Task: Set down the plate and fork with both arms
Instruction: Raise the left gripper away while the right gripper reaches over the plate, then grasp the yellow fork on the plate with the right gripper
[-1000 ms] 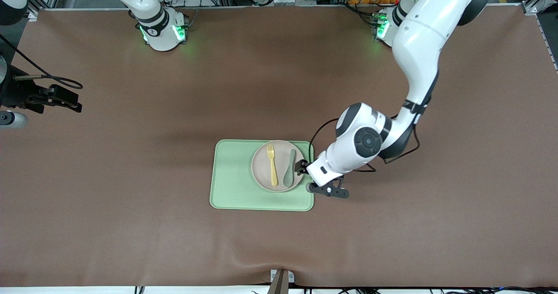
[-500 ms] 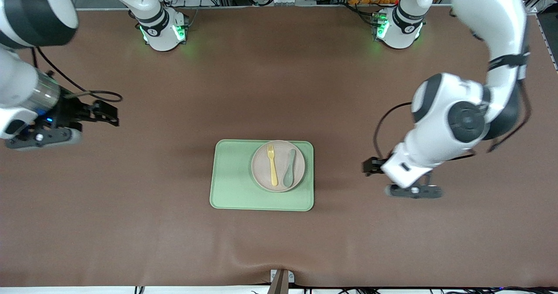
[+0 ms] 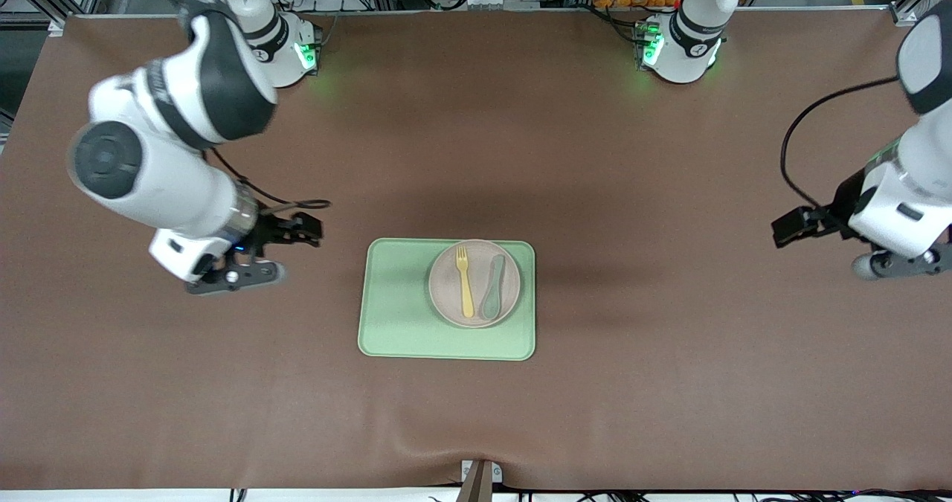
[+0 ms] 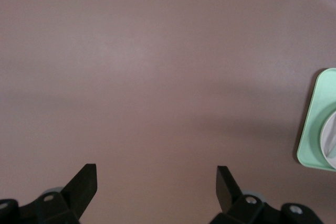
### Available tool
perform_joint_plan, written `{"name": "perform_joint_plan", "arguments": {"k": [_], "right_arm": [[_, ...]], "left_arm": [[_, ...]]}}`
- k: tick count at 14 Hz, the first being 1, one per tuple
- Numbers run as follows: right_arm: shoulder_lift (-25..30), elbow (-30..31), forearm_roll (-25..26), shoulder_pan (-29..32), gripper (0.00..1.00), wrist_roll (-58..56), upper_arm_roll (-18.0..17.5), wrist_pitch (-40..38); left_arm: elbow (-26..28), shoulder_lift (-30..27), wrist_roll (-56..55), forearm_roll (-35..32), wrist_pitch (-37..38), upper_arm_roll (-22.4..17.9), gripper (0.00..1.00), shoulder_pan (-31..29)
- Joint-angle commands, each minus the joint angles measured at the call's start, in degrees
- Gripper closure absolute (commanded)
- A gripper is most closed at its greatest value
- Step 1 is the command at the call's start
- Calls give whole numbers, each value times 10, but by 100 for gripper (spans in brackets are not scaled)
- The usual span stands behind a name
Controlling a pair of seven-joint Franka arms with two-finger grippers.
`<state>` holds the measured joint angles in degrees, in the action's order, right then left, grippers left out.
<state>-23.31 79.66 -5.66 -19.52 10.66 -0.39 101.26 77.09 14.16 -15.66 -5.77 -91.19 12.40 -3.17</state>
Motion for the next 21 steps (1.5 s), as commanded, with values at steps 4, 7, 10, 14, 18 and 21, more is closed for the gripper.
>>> {"name": "perform_joint_plan", "arguments": {"k": [4, 7, 10, 14, 18, 21], "right_arm": [[-117, -54, -8, -93, 0, 54, 6, 139], [-175, -110, -7, -121, 0, 87, 7, 141], [-204, -111, 1, -147, 0, 101, 9, 166], [-248, -109, 35, -176, 12, 114, 10, 215], [-273, -106, 66, -184, 15, 129, 10, 227], [-297, -105, 59, -186, 18, 143, 8, 259]], "left_arm": [[45, -65, 0, -4, 26, 9, 0, -21], [63, -80, 7, 14, 20, 4, 0, -19], [146, -135, 33, 33, -28, -53, 0, 11], [164, -151, 49, 51, -31, -62, 0, 7], [165, -147, 52, 50, -31, -63, 0, 6], [165, -147, 76, 48, -22, -63, 0, 6]]}}
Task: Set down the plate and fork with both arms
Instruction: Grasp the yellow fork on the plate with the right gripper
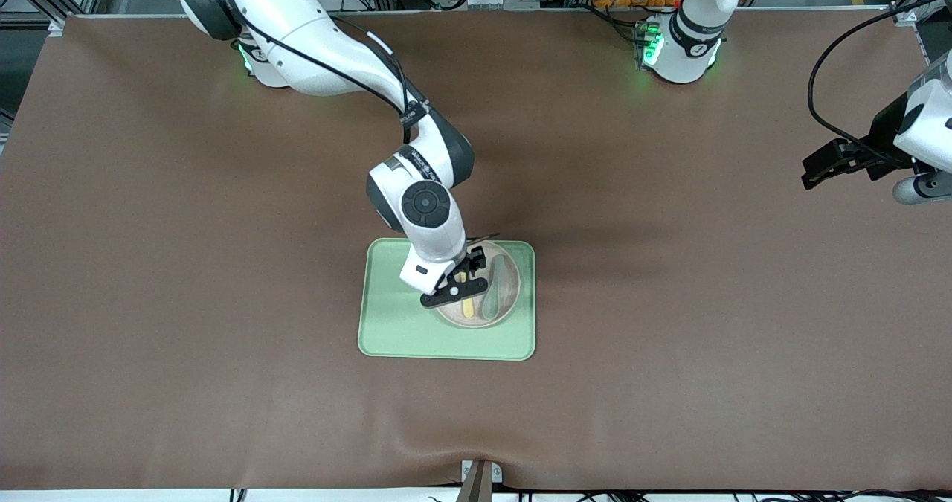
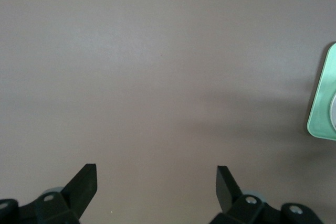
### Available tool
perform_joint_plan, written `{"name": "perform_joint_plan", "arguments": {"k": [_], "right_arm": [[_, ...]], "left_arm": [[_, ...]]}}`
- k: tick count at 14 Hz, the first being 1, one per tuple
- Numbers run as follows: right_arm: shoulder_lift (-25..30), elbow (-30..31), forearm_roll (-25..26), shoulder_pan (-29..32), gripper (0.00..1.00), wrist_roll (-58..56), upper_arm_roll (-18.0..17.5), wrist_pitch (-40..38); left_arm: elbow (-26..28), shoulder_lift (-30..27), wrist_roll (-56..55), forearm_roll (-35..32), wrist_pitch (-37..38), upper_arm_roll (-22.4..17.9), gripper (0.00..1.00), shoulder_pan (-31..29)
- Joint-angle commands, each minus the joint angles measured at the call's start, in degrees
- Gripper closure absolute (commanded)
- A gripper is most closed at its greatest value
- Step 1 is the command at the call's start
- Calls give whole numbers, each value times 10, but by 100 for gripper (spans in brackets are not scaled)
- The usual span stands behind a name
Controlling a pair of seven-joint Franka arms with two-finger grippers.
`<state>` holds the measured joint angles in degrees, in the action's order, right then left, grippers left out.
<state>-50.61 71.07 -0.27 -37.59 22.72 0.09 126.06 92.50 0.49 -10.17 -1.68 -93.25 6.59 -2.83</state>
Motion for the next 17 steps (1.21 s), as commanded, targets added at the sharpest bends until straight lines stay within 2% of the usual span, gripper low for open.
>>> {"name": "perform_joint_plan", "arguments": {"k": [1, 6, 7, 14, 17], "right_arm": [[-30, -20, 6, -12, 23, 40, 3, 22], [-40, -19, 9, -24, 33, 55, 4, 36], [-40, -20, 11, -28, 38, 55, 4, 34], [-41, -15, 19, -28, 44, 54, 4, 31], [-41, -4, 20, -28, 50, 54, 4, 36]], "left_arm": [[11, -10, 21, 8, -2, -5, 0, 3], [8, -5, 20, 10, -4, -5, 0, 3], [8, -5, 20, 10, -4, -5, 0, 3], [7, 0, 16, 12, -20, -5, 0, 3], [-2, 4, 16, 12, -23, -6, 0, 2]]}}
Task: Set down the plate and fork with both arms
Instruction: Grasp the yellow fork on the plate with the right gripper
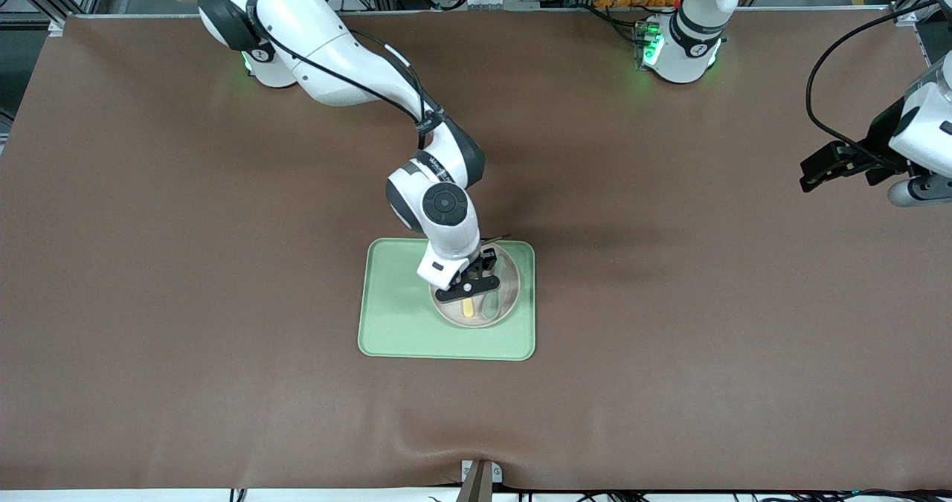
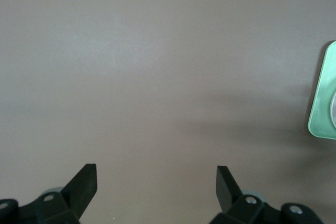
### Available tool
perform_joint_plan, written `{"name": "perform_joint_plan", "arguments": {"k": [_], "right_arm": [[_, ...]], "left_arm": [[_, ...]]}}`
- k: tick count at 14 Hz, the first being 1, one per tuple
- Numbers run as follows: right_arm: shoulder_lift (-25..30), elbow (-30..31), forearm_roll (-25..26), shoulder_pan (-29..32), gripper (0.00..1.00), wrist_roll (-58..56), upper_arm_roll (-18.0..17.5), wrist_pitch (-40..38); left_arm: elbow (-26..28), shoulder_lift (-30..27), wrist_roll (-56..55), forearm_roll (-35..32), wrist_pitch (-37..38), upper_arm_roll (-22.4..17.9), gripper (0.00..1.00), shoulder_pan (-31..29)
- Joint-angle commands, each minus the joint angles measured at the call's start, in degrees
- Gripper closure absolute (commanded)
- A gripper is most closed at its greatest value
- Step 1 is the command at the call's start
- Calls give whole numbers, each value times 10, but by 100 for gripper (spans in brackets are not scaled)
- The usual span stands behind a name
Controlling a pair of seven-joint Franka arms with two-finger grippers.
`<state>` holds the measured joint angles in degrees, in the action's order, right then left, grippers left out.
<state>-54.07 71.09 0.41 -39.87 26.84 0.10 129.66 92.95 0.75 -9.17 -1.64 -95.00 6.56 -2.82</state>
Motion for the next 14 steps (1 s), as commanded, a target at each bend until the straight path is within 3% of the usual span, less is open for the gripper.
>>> {"name": "perform_joint_plan", "arguments": {"k": [1, 3, 5, 6, 9, 12, 14], "right_arm": [[-6, -3, 13, -6, 53, 13, 4, 0], [-6, -2, 17, -6, 59, 13, 4, 0], [-6, -3, 32, -6, 78, 13, 4, 0], [-5, -4, 30, -6, 100, 15, 4, -5], [2, -10, 26, -5, 100, 29, 3, -23], [11, -52, 13, 6, 100, 30, -2, -109], [24, -63, -3, 22, 100, 29, -1, -122]], "left_arm": [[-7, 1, 6, 12, -10, -7, 0, 2], [-6, 1, 6, 12, -15, -8, 0, 0], [-5, 1, 6, 13, -15, -8, 0, 1], [-5, 1, 6, 13, -15, -8, 0, 2], [-3, 1, 5, 12, -15, -8, 0, 2], [-5, 14, 1, 12, -24, -7, 0, 3], [-5, 19, 0, 11, -26, -7, 0, 5]]}}
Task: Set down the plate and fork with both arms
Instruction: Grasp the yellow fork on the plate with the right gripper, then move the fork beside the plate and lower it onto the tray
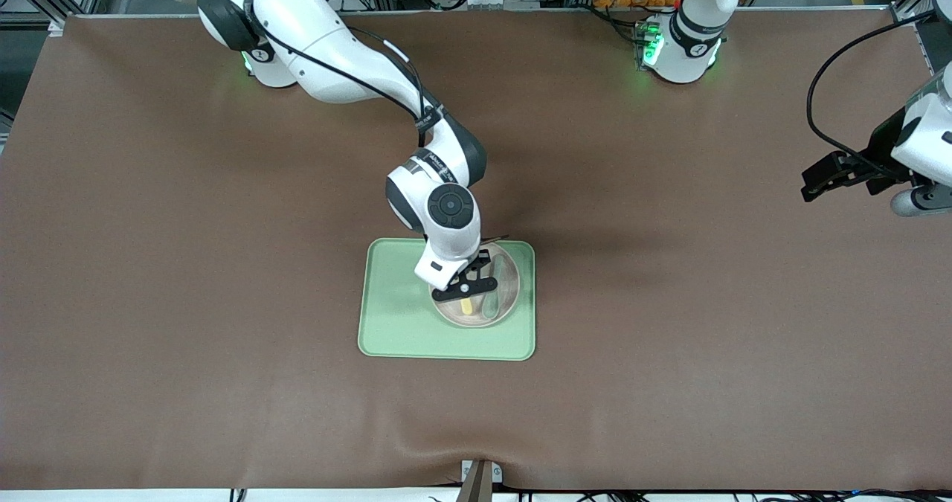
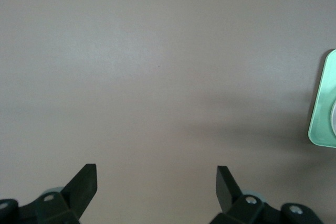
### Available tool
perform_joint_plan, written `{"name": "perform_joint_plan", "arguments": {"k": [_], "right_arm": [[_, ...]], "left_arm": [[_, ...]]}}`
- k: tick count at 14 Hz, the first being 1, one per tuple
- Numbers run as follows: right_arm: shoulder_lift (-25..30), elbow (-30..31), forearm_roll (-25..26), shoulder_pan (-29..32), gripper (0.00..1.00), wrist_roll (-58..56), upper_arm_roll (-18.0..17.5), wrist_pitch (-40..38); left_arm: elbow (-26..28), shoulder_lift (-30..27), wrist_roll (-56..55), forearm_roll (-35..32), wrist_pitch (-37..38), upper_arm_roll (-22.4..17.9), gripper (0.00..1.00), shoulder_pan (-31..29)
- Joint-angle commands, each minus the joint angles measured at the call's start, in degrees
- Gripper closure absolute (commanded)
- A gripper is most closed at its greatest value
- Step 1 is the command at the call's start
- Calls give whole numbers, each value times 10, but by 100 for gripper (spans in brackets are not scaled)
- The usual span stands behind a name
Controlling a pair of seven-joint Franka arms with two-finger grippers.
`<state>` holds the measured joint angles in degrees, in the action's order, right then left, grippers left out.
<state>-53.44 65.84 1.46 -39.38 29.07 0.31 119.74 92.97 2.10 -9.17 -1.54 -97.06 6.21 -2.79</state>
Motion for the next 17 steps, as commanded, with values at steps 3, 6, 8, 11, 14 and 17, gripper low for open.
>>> {"name": "perform_joint_plan", "arguments": {"k": [3, 6, 8, 11, 14, 17], "right_arm": [[29, -2, -18, 50, 100, 5, -10, -25], [46, 49, -18, 79, 100, 5, -14, 3], [47, 67, -17, 94, 100, -2, -14, 15], [68, 121, -16, 109, 100, -26, -14, 47], [107, 232, -16, 120, 100, -52, -14, 149], [104, 240, -16, 122, 100, -49, -14, 165]], "left_arm": [[-6, 5, -1, 9, -7, -1, 0, 7], [-4, 5, -1, 10, -10, 1, 0, 7], [-3, 8, -1, 11, -15, 2, 0, 9], [-2, 10, -2, 11, -16, 3, 0, 9], [-2, 10, -1, 10, -18, 3, 0, 9], [-2, 10, -1, 11, -21, 3, 0, 9]]}}
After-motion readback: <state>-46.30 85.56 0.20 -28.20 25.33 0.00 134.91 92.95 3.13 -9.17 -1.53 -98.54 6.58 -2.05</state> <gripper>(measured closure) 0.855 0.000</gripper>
